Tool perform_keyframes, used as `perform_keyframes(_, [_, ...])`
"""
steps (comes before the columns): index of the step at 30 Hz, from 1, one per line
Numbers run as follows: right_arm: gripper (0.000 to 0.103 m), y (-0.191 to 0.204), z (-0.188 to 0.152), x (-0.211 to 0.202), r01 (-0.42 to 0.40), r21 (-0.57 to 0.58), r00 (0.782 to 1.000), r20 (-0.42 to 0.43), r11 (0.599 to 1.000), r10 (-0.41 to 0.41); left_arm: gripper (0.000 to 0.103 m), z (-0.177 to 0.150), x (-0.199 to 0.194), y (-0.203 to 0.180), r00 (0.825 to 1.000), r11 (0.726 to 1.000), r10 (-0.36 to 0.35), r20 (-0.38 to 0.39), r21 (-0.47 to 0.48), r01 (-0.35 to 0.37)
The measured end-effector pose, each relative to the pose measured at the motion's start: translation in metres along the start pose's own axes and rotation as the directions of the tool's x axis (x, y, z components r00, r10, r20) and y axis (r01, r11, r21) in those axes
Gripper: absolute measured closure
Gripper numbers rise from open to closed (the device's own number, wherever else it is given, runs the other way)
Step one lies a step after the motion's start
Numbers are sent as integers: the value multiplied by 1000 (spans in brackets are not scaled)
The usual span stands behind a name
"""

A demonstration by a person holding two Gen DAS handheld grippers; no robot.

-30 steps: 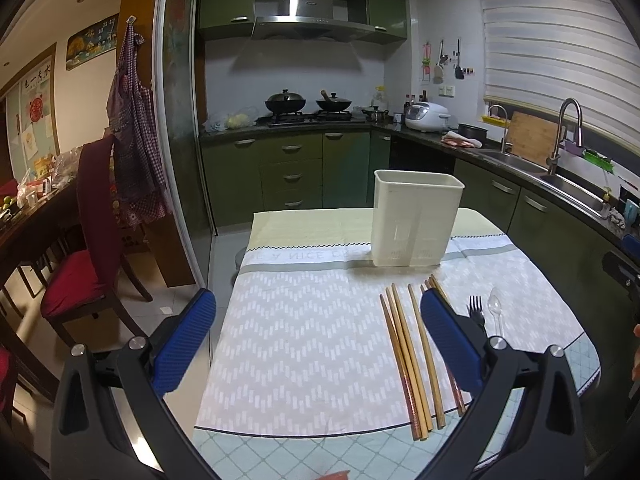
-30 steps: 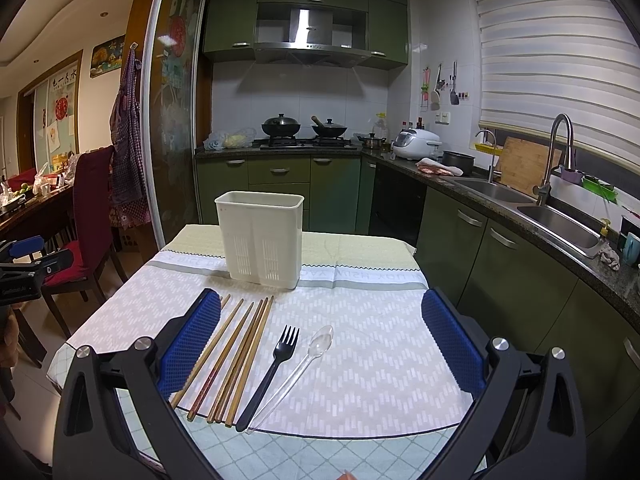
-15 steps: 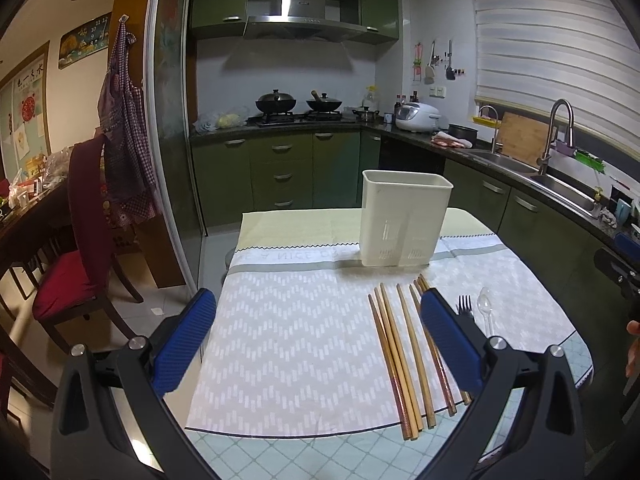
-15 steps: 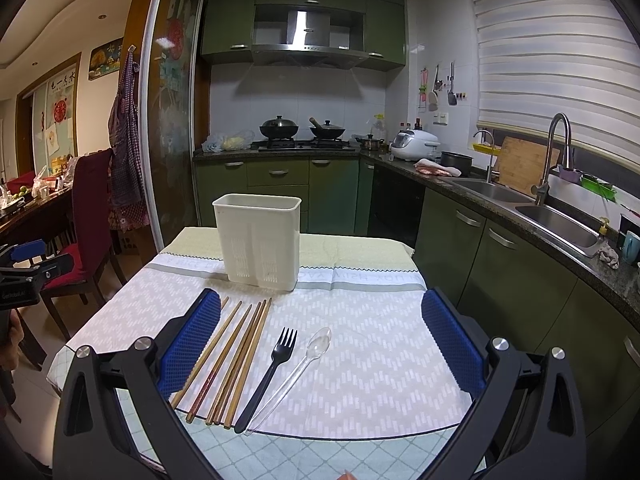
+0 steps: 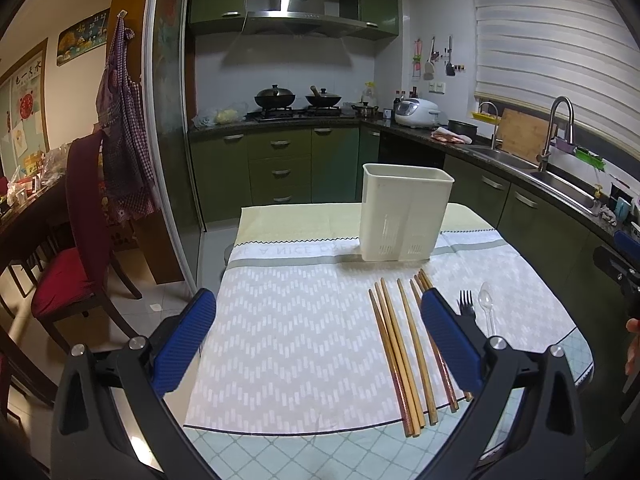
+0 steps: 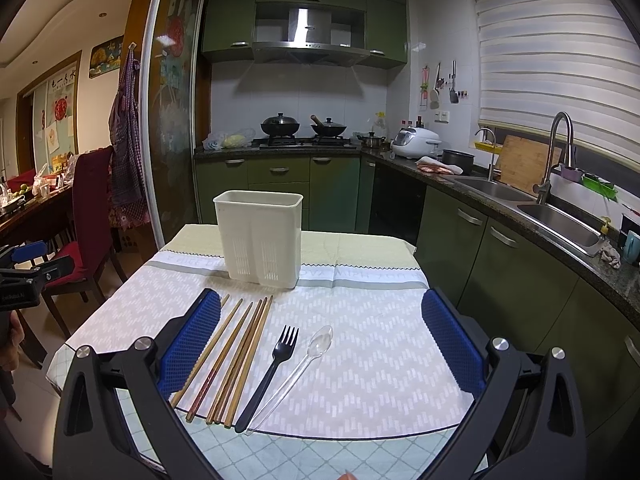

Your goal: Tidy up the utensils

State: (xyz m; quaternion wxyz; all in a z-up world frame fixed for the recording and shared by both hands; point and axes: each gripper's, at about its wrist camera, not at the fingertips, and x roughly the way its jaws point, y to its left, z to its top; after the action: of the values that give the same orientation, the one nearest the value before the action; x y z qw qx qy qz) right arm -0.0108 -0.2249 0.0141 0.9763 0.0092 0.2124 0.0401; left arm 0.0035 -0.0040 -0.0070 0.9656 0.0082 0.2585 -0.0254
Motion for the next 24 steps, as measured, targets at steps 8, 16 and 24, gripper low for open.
perform_keyframes(8, [4,1,-1,1,-1,1,1000,-3,1000,1,5,-1,1,0,1000,1000,2,0,7,-2])
perform_keyframes(16, [4,1,-1,1,-1,-1,1000,-3,1000,1,5,-2,1,0,1000,1000,4,1,7,-4])
perform_keyframes(24, [4,1,-5,5,-2,0,1000,-7,1000,2,5,-3,1,0,1000,1000,4,1,8,-4])
